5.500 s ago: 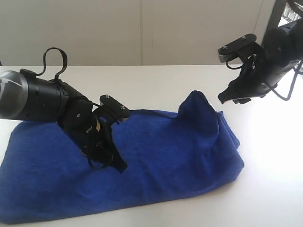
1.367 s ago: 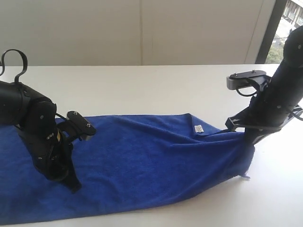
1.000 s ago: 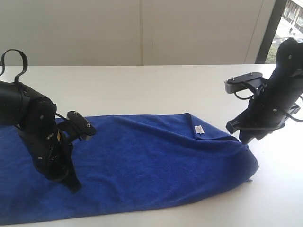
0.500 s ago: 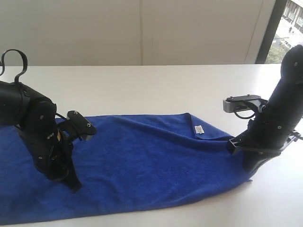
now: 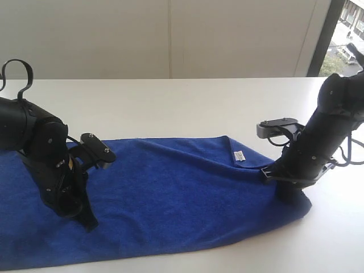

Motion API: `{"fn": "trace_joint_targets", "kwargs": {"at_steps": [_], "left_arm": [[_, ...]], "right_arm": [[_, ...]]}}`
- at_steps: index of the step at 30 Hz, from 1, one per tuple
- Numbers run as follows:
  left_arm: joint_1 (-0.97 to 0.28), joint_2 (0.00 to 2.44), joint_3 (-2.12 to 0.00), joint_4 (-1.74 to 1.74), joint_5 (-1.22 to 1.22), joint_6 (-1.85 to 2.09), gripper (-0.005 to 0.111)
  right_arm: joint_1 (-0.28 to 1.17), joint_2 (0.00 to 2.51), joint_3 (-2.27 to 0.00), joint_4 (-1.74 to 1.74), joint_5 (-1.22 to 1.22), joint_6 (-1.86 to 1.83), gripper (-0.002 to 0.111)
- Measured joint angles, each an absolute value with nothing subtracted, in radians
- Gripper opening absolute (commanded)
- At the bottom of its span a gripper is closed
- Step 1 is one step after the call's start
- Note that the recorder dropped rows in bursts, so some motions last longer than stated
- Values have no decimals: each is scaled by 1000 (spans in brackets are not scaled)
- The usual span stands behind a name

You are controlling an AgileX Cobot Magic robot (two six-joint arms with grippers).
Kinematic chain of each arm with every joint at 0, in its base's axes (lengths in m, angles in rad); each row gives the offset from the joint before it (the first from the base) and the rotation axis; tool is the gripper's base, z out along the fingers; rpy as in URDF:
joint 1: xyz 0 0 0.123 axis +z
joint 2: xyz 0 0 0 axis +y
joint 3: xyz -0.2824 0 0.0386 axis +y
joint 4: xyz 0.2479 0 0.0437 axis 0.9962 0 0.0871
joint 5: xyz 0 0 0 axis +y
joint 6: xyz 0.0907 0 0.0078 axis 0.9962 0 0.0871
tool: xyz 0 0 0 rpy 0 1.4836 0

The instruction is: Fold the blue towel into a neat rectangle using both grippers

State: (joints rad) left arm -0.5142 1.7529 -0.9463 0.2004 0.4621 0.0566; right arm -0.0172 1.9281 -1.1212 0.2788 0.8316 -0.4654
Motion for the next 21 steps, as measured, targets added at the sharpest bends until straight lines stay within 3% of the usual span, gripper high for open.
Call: {"fn": "trace_joint_targets", "kwargs": {"at_steps": [8, 16, 18, 21], "left_arm": [[-514, 1753, -946, 200, 462, 57, 0], [-514, 1753, -946, 200, 460, 58, 0], [-514, 1753, -946, 200, 460, 58, 0], [-514, 1753, -946, 200, 460, 58, 0]], "right_arm": [[-17, 1944, -1151, 379, 760, -555, 0], [-19, 1873, -1243, 375, 942, -610, 1], [-33, 1819, -1243, 324, 980, -580, 5], [-68, 1756, -1206, 291, 1009, -567, 25]]}}
